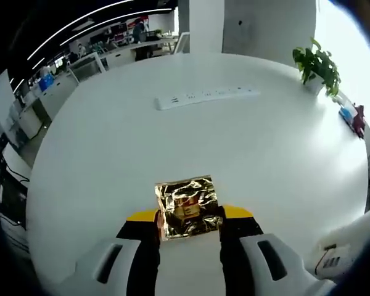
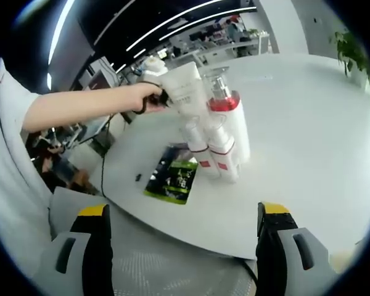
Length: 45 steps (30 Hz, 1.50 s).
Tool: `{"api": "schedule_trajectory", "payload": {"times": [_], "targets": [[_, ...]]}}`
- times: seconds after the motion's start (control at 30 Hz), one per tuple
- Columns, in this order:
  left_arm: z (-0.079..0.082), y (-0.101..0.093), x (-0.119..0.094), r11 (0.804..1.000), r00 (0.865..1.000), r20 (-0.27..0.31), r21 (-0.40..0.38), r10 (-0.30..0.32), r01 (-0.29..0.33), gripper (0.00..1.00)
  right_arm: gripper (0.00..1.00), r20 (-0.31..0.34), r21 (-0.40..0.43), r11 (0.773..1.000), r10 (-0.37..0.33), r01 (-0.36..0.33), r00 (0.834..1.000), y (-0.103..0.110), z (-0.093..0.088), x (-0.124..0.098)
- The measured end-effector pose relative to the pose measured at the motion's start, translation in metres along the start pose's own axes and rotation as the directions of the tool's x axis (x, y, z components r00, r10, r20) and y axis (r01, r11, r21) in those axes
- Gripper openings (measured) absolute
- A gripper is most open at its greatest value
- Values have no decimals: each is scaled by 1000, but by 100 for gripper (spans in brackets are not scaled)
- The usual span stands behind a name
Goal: Arrange the skincare products in the storage area until every visible bottle or jar stands upright without overlapping.
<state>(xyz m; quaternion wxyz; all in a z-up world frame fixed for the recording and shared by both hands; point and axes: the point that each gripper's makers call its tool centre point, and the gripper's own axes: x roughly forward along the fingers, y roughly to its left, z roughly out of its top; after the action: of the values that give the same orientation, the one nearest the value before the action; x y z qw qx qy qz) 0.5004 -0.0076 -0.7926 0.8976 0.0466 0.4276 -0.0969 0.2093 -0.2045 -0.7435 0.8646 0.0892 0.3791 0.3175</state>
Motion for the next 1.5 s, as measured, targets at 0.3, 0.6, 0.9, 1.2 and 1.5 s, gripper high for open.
{"api": "schedule_trajectory", "payload": {"times": [0.3, 0.6, 0.9, 1.2, 1.5], "targets": [[-4, 1, -11, 1000, 1000, 3, 2, 7, -7, 33, 97, 7, -13, 1000, 2, -2, 1000, 2, 1, -1], [-13, 11, -24, 1000, 1000, -3, -7, 24, -24, 33, 96, 8, -29, 1000, 4, -3, 1000, 3, 1, -1], [-28, 23, -41, 999, 999, -9, -21, 48, -49, 33, 96, 9, -42, 999, 10, -10, 1000, 5, 2, -2], [-56, 36, -55, 996, 996, -33, -48, 78, -79, 33, 96, 11, -58, 998, 25, -24, 1000, 9, 3, -2], [-74, 39, -70, 993, 995, -39, -72, 88, -91, 33, 95, -1, -85, 995, 42, -42, 999, 14, 1, -2]]}}
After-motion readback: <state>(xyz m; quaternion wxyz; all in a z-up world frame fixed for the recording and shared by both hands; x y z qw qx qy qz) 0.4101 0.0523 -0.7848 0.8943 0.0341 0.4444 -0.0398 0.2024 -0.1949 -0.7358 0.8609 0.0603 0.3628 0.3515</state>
